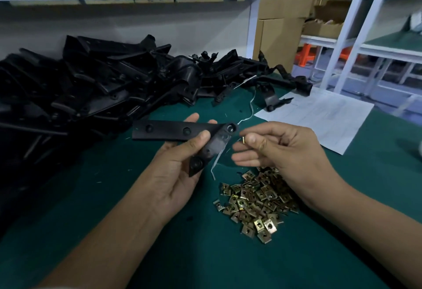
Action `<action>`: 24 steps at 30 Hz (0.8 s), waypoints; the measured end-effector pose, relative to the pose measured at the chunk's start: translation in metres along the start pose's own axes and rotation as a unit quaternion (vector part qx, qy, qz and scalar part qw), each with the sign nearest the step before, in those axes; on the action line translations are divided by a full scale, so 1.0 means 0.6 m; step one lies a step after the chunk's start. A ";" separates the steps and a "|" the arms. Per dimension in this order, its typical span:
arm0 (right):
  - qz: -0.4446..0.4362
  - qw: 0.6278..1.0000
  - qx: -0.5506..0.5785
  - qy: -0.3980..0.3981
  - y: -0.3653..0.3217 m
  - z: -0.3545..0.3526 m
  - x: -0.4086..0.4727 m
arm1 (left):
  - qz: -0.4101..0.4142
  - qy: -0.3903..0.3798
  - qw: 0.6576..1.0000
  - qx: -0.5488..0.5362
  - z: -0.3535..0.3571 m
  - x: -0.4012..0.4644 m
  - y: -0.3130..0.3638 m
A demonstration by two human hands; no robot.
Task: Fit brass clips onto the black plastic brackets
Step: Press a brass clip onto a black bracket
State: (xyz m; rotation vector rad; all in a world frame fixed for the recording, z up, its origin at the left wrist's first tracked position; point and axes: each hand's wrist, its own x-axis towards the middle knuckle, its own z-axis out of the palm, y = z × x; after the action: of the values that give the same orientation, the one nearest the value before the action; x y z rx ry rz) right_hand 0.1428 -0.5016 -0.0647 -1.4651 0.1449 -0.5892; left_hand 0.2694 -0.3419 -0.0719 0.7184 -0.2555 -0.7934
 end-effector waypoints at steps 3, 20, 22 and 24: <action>0.007 1.000 0.020 -0.022 0.003 0.009 -0.002 | -0.019 -0.020 0.999 0.030 -0.002 0.001 -0.001; -0.016 0.999 0.004 -0.050 -0.004 0.017 -0.013 | -0.025 0.010 0.996 0.085 -0.004 0.003 -0.001; -0.016 0.999 0.004 -0.047 -0.005 0.017 -0.013 | -0.025 0.011 0.996 0.086 -0.003 0.002 -0.001; -0.019 0.999 -0.004 -0.046 -0.005 0.017 -0.014 | -0.025 0.010 0.996 0.089 -0.002 0.001 -0.001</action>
State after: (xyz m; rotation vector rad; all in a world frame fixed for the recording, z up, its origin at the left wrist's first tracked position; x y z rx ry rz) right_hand 0.1395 -0.4888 -0.0624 -1.5024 0.0480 -0.5512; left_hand 0.2700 -0.3420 -0.0731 0.9027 -0.2923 -0.8174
